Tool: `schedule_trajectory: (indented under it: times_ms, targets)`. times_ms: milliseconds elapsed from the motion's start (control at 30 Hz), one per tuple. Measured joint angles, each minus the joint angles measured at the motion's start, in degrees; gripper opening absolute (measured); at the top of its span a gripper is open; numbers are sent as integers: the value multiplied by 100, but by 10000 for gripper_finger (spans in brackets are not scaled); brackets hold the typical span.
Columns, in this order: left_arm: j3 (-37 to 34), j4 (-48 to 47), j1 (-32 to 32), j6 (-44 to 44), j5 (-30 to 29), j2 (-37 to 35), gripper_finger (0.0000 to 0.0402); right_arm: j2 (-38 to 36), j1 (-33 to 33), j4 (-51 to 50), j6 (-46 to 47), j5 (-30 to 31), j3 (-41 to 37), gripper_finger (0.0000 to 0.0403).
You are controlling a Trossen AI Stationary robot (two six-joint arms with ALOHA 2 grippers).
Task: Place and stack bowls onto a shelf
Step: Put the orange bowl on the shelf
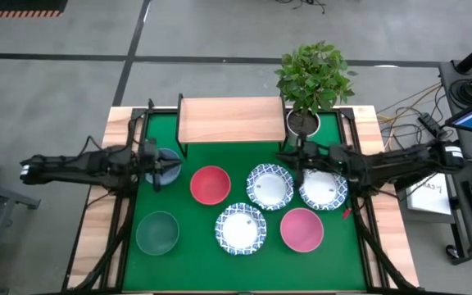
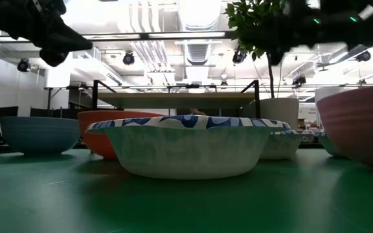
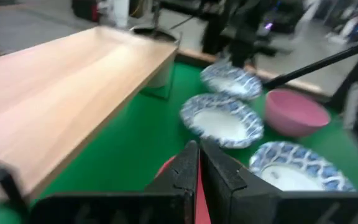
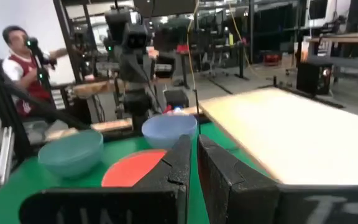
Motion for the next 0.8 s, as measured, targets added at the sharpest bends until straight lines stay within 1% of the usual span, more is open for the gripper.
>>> schedule_trajectory:
  times_ms: [67, 200, 300, 400, 433, 500, 600, 633, 700, 800]
  targets:
    - [106, -215, -1, 61, -36, -11, 0, 311, 27, -551, -53, 7, 419, 18]
    - [81, -266, -1, 174, -34, -121, 0, 906, 167, -1696, -130, 1, 1205, 18]
    - [-73, -260, -1, 174, -34, -222, 0, 1226, 286, -2189, -176, 1, 1787, 18]
    - [-281, -209, -1, 30, -29, -311, 0, 1524, 405, -2789, -220, 15, 2203, 18]
    - [-360, -120, -1, -18, -7, -324, 0, 1605, 443, -2885, -218, 21, 2300, 18]
    - [-493, 316, -1, -66, 228, -343, 0, 1710, 537, -2943, -219, 83, 2452, 18]
    - [-620, 1035, -1, -14, 949, -367, 0, 1852, 666, -2911, -132, 104, 2615, 18]
    - [-628, 1211, -5, 30, 1103, -366, 0, 1915, 710, -2935, -90, 105, 2654, 18]
    - [-631, 1383, -3, 83, 1230, -361, 0, 2051, 803, -2943, -18, 107, 2757, 18]
    - [-632, 1414, -3, 162, 1263, -376, 0, 2223, 920, -2923, 5, 110, 2973, 18]
